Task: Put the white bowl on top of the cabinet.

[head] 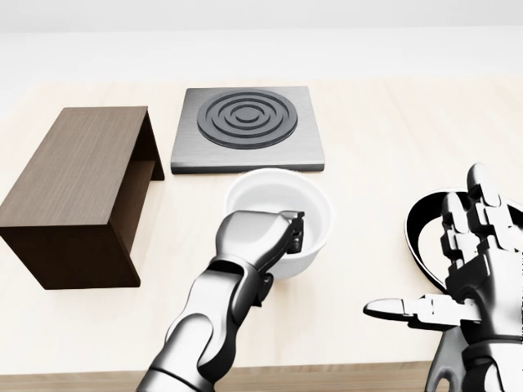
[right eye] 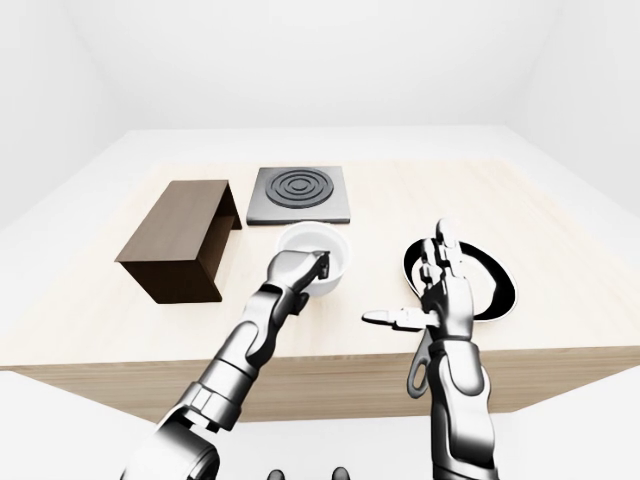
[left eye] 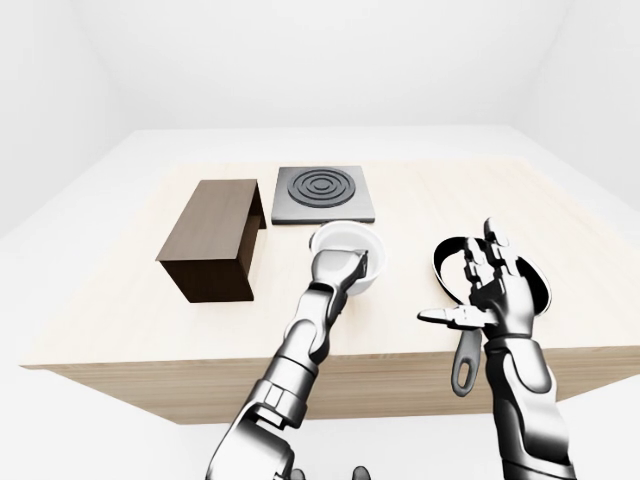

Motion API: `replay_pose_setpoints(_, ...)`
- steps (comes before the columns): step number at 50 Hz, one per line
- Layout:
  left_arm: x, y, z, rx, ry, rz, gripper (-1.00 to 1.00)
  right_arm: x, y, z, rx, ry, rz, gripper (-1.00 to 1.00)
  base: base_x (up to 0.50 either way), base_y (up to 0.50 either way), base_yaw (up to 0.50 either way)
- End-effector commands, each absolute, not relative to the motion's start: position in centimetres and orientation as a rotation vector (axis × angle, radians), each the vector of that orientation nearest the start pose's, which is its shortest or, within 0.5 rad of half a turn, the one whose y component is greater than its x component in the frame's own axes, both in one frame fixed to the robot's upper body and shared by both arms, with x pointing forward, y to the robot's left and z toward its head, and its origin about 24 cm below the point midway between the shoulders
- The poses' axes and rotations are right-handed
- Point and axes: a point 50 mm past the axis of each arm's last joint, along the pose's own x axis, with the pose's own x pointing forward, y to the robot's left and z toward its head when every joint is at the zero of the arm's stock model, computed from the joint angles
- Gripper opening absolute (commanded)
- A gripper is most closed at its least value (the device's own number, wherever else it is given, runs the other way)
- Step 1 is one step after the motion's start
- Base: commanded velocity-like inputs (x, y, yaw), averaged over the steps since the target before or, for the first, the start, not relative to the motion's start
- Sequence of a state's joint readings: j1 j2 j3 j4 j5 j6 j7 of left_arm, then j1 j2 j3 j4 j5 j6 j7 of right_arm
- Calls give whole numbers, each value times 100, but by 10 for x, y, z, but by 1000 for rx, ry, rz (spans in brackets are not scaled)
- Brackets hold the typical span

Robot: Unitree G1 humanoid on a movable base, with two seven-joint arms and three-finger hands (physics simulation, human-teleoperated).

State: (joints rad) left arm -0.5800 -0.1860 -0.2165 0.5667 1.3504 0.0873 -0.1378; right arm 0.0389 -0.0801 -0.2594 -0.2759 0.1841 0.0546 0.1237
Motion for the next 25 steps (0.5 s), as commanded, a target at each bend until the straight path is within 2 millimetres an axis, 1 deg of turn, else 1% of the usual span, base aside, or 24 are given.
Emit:
replay_pose_setpoints(1, 334, 12, 104, 1387, -220, -332, -100, 235, -214, 96, 49, -213, -94, 100, 0, 0, 0)
replay_pose_setpoints(8, 337, 18, 115, 1402, -225, -310, -100, 235, -212, 95, 47, -210, -88, 100, 0, 0, 0)
replay_pose_setpoints(10, 338, 21, 123, 1420, -230, -301, -100, 235, -210, 94, 44, -208, -84, 100, 0, 0, 0)
replay_pose_setpoints(15, 340, 25, 130, 1432, -229, -288, -100, 234, -209, 93, 42, -207, -80, 100, 0, 0, 0)
replay_pose_setpoints(16, 341, 28, 136, 1438, -231, -275, -100, 234, -209, 93, 41, -205, -78, 100, 0, 0, 0)
replay_pose_setpoints(21, 342, 30, 139, 1442, -233, -270, -100, 234, -208, 92, 40, -205, -76, 100, 0, 0, 0)
replay_pose_setpoints(22, 343, 36, 150, 1460, -235, -251, -100, 234, -207, 91, 37, -203, -72, 100, 0, 0, 0)
replay_pose_setpoints(25, 345, 39, 157, 1461, -237, -236, -100, 233, -206, 91, 36, -203, -70, 100, 0, 0, 0)
